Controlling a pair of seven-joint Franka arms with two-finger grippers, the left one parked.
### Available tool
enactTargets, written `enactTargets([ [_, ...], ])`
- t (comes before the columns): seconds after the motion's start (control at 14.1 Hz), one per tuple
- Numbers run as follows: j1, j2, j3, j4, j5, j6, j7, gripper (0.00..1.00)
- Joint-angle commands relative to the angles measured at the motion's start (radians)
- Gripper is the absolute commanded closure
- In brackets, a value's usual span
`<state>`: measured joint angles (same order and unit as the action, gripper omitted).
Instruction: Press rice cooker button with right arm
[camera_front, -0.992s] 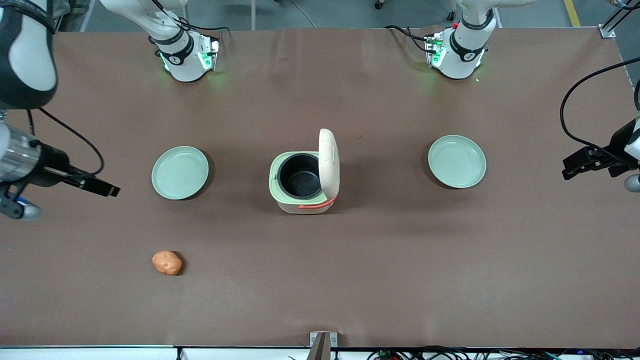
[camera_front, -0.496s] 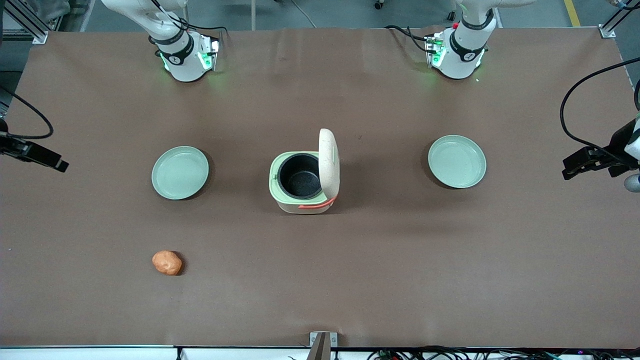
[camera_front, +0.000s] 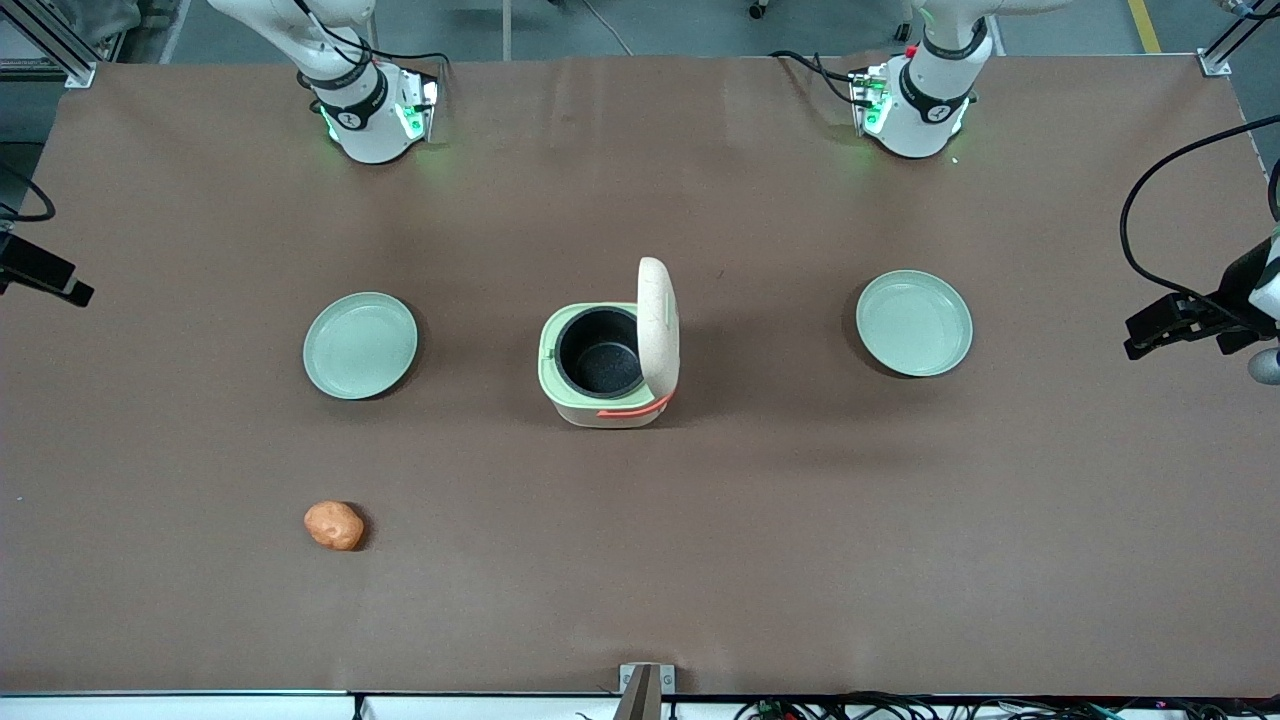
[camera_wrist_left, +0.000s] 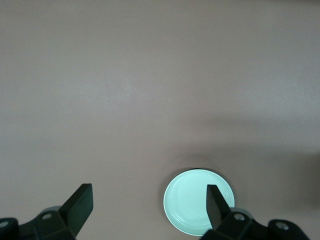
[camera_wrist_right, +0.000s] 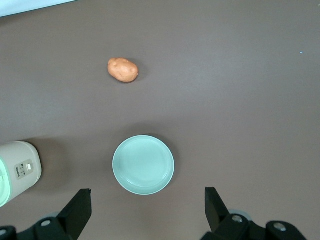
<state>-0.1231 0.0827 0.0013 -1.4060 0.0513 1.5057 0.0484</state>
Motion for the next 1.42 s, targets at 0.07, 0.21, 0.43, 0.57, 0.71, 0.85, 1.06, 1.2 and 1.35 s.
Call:
enactTargets([
  [0.07,0.008,-0.092,0.031,-0.108,-0.062,0.019,-0.030,0.00],
  [0.21,0.023,-0.112,0.031,-0.142,-0.087,0.050,-0.031,0.00],
  [0.43,0.017,-0.123,0.025,-0.171,-0.079,0.080,-0.044,0.00],
  [0.57,0.013,-0.135,0.023,-0.192,-0.076,0.090,-0.047,0.00],
  [0.71,0.008,-0.168,0.023,-0.256,-0.074,0.140,-0.045,0.00],
  [0.85,0.008,-0.207,0.022,-0.329,-0.074,0.185,-0.045,0.00],
  [1.06,0.007,-0.205,0.014,-0.329,-0.076,0.183,-0.044,0.00],
  [1.2,0.010,-0.204,0.016,-0.314,-0.076,0.176,-0.041,0.00],
  [1.35,0.010,-0.205,0.017,-0.295,-0.076,0.157,-0.042,0.00],
])
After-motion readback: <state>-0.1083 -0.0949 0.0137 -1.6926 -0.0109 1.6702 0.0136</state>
